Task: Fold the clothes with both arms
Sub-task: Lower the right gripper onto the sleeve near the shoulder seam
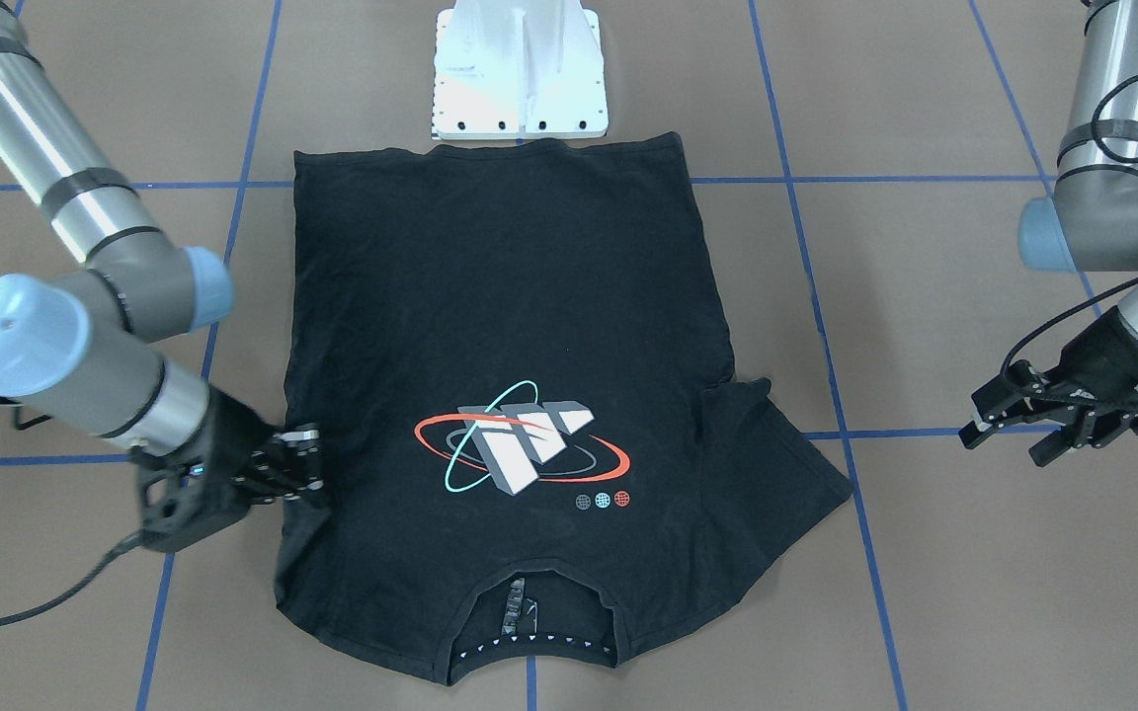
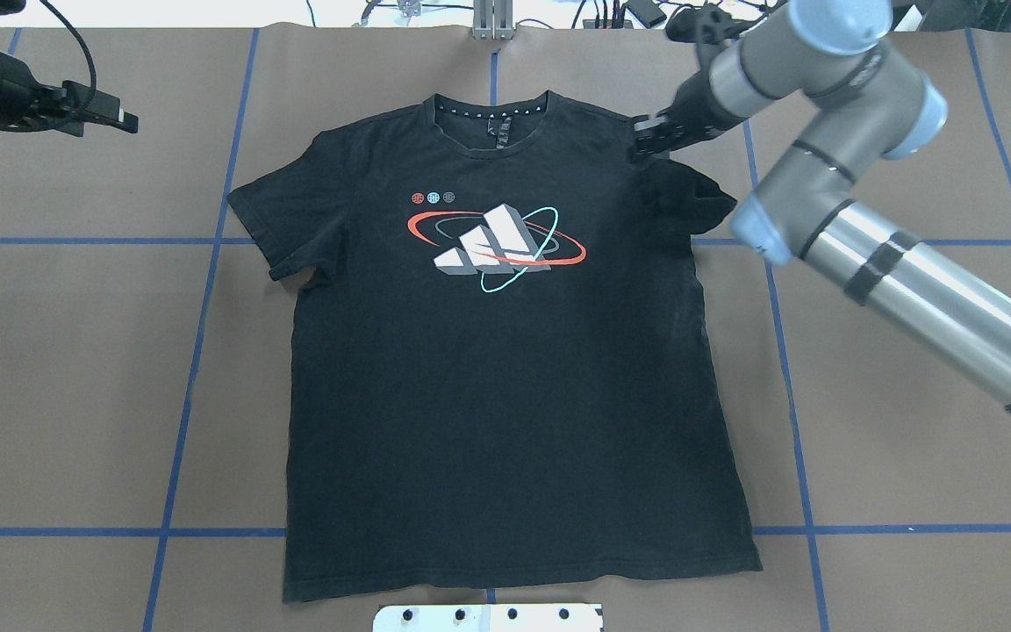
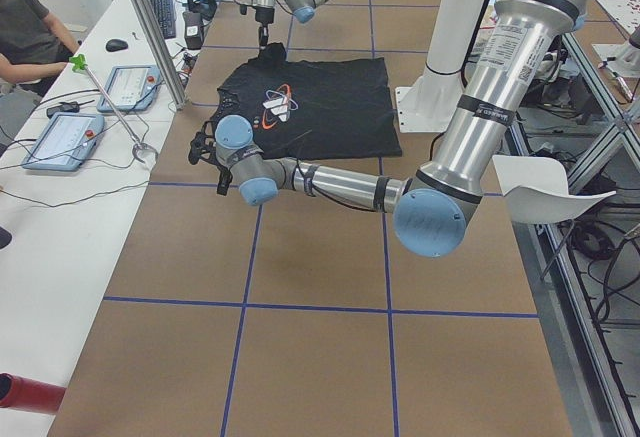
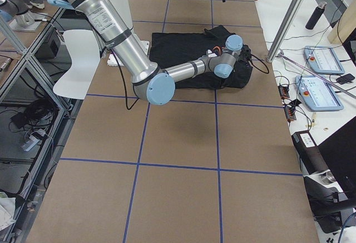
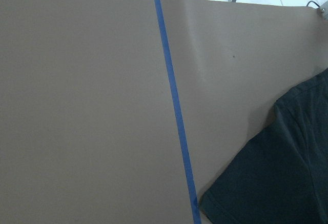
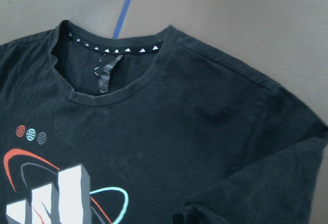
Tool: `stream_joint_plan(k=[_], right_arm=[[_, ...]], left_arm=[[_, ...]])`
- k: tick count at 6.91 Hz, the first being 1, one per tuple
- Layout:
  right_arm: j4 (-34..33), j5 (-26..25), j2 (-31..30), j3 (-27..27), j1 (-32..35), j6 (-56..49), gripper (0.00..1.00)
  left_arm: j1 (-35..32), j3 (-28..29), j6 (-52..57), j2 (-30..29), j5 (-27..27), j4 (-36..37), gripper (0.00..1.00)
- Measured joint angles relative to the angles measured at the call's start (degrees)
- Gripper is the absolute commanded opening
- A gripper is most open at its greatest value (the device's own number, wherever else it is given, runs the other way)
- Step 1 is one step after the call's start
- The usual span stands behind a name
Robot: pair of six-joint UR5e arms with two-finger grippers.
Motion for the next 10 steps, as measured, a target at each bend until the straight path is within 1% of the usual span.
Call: stream_joint_plan(k=[1,2,3,4,5,8,9,10], right_arm=[[-1.5,-4.8,3.2,-1.3,-3.0,2.0,0.0],[-3.5,-8.9,6.8,-3.8,-5.2,2.9,0.0],[-5.0,-12.5,9.0,-5.7,-6.7,3.2,0.0],[-5.7,-15.2,9.9,-6.8,-7.5,3.3,0.68],[-6.0,-16.4,10.2,-7.2,-7.9,3.4,1.0],[-6.5,-16.9,11.1,-7.4,-7.5,6.3,1.0],[-7.5,-16.2,12.0,-7.3,-6.5,6.8,1.0],[-8.9,-13.6,12.7,-7.3,-4.4,6.6,1.0]], left_arm=[[0.0,0.0,0.0,0.0,0.0,0.0,1.0],[-0.1,0.0,0.0,0.1,0.0,0.0,1.0],[-0.1,0.0,0.0,0.1,0.0,0.0,1.0],[-0.1,0.0,-0.1,0.0,0.0,0.0,1.0],[-0.1,0.0,-0.2,0.0,0.0,0.0,1.0],[-0.1,0.0,-0.2,0.0,0.0,0.0,1.0],[-0.2,0.0,-0.1,0.0,0.0,-0.1,1.0],[-0.3,0.0,-0.1,0.0,0.0,-0.1,1.0]])
